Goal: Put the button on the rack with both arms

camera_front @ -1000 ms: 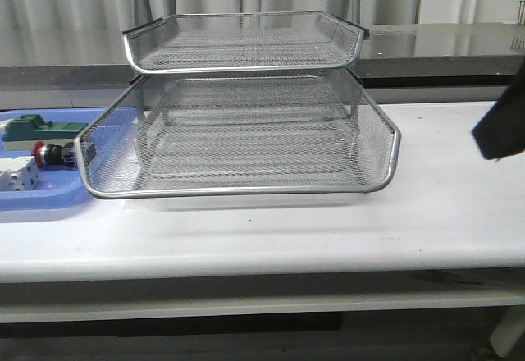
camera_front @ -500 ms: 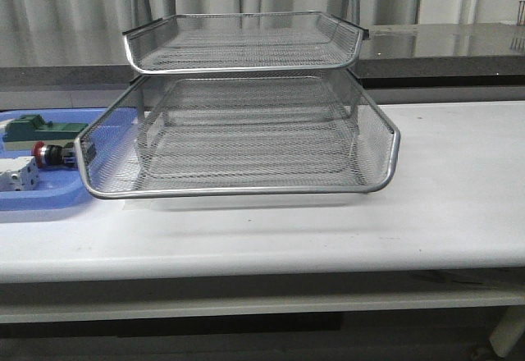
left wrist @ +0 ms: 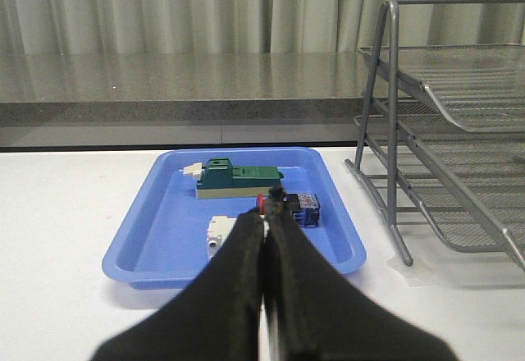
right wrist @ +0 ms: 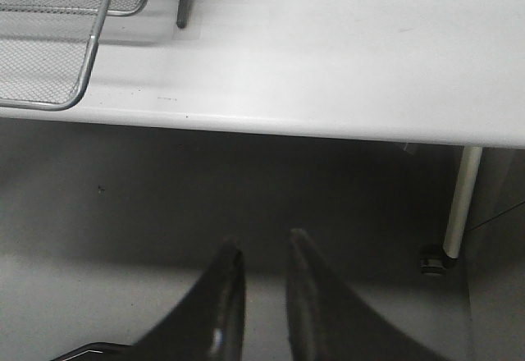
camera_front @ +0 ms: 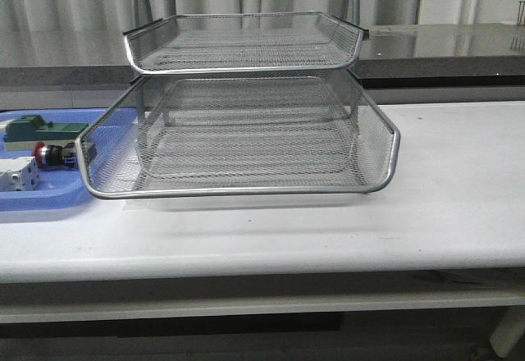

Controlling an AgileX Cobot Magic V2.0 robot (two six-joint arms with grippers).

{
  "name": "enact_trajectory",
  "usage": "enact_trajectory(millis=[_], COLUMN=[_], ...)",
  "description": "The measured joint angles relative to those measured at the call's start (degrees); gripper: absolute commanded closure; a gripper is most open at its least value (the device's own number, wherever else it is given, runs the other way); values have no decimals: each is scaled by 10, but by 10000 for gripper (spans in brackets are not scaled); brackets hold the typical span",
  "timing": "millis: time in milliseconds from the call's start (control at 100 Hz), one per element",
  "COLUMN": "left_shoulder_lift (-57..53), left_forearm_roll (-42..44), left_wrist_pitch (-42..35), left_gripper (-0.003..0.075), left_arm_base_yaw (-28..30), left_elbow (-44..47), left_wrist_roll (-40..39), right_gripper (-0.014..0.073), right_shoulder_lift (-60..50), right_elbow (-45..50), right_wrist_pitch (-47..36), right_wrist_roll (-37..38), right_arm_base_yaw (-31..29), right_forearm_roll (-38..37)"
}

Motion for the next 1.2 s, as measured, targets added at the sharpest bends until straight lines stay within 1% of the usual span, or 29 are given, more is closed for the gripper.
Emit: enact_trajectory(millis=[30,60,90,1010,1200], left_shoulder_lift=[0,0,0,0,0], left_forearm_roll=[0,0,0,0,0], left_wrist_pitch=[0,0,0,0,-35], left_gripper=[741,741,741,741,741], left_arm_base_yaw=[0,0,0,0,0], left_elbow=[0,0,0,0,0], left_wrist_roll=[0,0,0,0,0], right_gripper=[643,667,657,661,661], right_shoulder_lift=[0,0,0,0,0], right_elbow=[0,0,0,0,0], right_wrist_pitch=[1,1,2,13,13], right_wrist_roll=[0,0,0,-1,-1], right_arm_base_yaw=[0,0,0,0,0], right_forearm_roll=[0,0,0,0,0])
